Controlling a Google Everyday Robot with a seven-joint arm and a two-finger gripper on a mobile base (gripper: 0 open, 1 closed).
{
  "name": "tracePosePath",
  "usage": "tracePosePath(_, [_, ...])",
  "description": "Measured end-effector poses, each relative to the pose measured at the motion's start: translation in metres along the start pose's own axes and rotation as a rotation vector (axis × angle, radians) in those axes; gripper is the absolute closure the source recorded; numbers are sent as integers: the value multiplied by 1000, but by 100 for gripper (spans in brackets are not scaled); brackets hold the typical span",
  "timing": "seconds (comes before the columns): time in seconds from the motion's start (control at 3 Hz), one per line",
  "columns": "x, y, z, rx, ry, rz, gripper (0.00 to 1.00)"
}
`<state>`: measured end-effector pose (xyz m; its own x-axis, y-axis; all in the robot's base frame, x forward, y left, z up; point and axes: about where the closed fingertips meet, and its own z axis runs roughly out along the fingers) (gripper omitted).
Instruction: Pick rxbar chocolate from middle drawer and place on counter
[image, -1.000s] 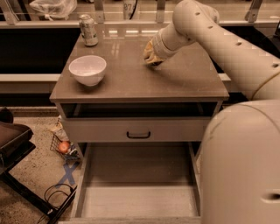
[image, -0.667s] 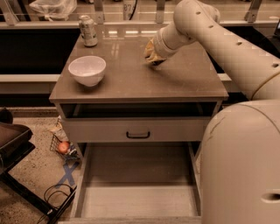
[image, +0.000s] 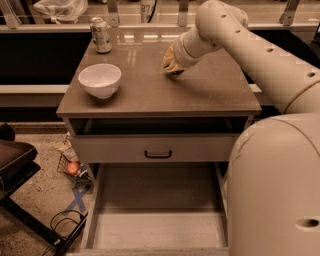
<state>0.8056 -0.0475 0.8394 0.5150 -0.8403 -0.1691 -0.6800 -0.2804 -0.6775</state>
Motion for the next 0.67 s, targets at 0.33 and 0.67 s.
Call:
tracePosePath(0.33, [-1,1,3,-4,-3,0,13])
tracePosePath(0.67, [-2,1,4,-7,-5,0,0])
